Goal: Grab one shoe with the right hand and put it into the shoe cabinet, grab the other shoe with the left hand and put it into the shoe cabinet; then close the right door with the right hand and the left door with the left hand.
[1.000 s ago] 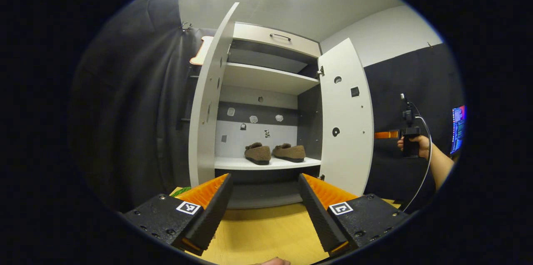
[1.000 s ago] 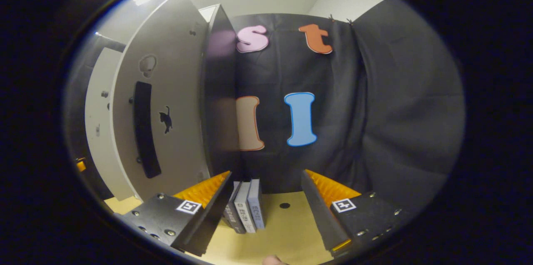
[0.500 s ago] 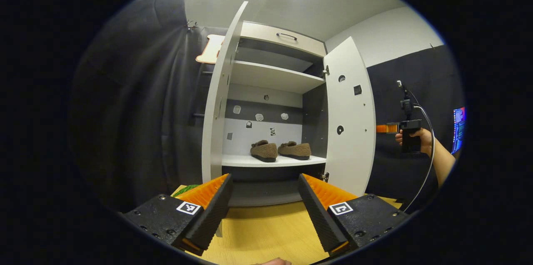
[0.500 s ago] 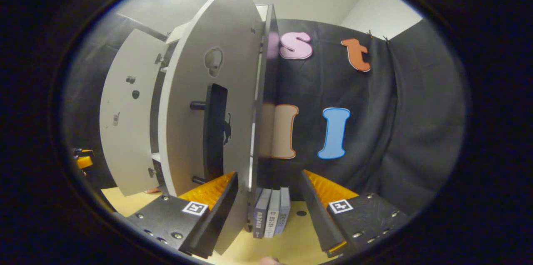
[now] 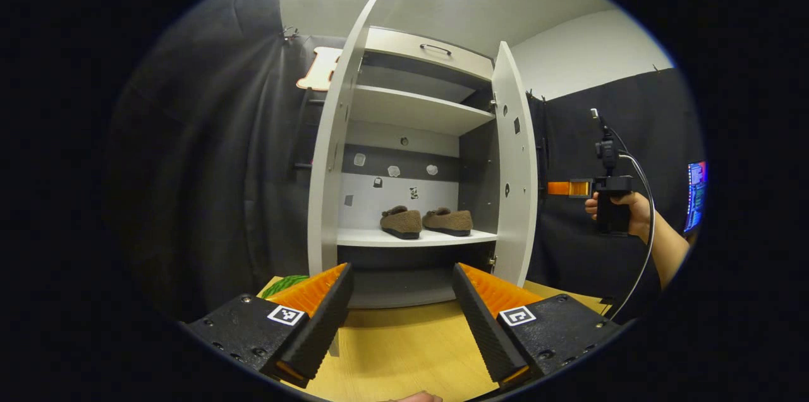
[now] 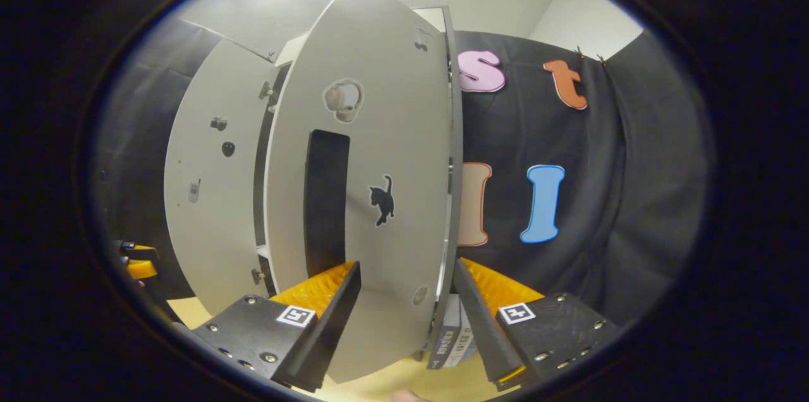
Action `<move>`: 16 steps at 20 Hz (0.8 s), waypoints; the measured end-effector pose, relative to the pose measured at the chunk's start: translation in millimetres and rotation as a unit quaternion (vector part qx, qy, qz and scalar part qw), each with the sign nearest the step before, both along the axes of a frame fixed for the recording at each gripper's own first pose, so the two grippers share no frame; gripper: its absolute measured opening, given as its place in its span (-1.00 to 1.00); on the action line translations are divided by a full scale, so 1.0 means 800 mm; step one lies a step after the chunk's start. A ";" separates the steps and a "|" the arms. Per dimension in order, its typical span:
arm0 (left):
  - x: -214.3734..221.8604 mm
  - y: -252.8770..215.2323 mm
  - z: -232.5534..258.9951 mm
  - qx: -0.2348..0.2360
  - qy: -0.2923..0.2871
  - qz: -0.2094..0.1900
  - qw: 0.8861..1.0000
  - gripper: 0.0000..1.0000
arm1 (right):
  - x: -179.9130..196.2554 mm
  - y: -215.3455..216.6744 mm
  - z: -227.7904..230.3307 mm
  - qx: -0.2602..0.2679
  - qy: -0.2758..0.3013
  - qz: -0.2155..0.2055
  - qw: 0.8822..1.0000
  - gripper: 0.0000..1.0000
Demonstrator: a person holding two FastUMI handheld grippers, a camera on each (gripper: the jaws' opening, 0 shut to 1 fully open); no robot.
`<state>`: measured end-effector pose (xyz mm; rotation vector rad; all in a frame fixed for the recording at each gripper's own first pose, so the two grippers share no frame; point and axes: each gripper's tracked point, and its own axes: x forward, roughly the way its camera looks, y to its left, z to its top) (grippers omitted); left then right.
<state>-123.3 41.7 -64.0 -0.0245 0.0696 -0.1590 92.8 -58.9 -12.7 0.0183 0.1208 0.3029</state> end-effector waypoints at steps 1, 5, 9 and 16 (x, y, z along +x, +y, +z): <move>0.000 0.004 0.001 0.001 -0.001 0.003 1.000 0.99 | 0.000 0.006 -0.001 0.000 -0.001 0.003 1.000 0.80; 0.004 0.020 -0.003 0.007 0.000 0.016 1.000 0.92 | 0.003 0.018 -0.004 0.013 0.002 0.008 1.000 0.87; 0.005 0.052 -0.005 0.016 0.007 0.044 0.999 0.92 | 0.000 0.026 -0.011 0.016 0.006 0.014 1.000 0.90; 0.013 0.138 0.003 0.031 0.008 0.122 0.992 0.87 | -0.032 0.025 -0.018 0.037 0.005 0.024 0.999 0.96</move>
